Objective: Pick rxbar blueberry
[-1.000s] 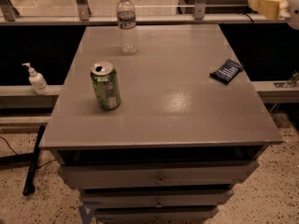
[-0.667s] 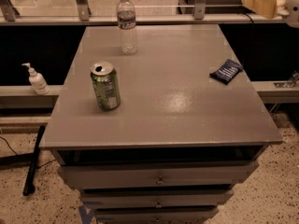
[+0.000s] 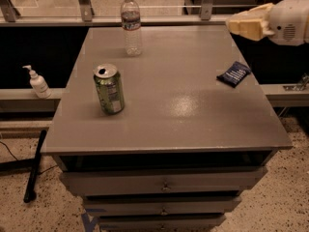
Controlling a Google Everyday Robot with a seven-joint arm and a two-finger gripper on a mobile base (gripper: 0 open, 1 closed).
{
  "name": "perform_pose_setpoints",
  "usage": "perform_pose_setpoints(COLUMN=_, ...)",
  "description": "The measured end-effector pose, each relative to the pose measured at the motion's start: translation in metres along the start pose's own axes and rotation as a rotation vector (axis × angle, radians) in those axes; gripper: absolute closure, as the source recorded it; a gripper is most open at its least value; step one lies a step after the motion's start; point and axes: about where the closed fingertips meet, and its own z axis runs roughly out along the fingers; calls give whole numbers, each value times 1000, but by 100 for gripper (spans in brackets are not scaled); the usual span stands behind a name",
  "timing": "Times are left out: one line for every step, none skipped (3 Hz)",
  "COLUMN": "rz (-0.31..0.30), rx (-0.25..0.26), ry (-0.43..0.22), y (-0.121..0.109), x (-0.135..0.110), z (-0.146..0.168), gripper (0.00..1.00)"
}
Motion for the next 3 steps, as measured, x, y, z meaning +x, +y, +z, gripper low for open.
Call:
perform_pose_setpoints(rz=23, rx=-27, ry=55, y=6, x=28, z=19, gripper=13)
perform_pose_setpoints(rz=36, rx=-34, ry=103, y=6, x=55, z=31, gripper=0)
perform_pose_setpoints(rz=49, rx=-32, ry=145, y=2, x=82, z=40, gripper=0)
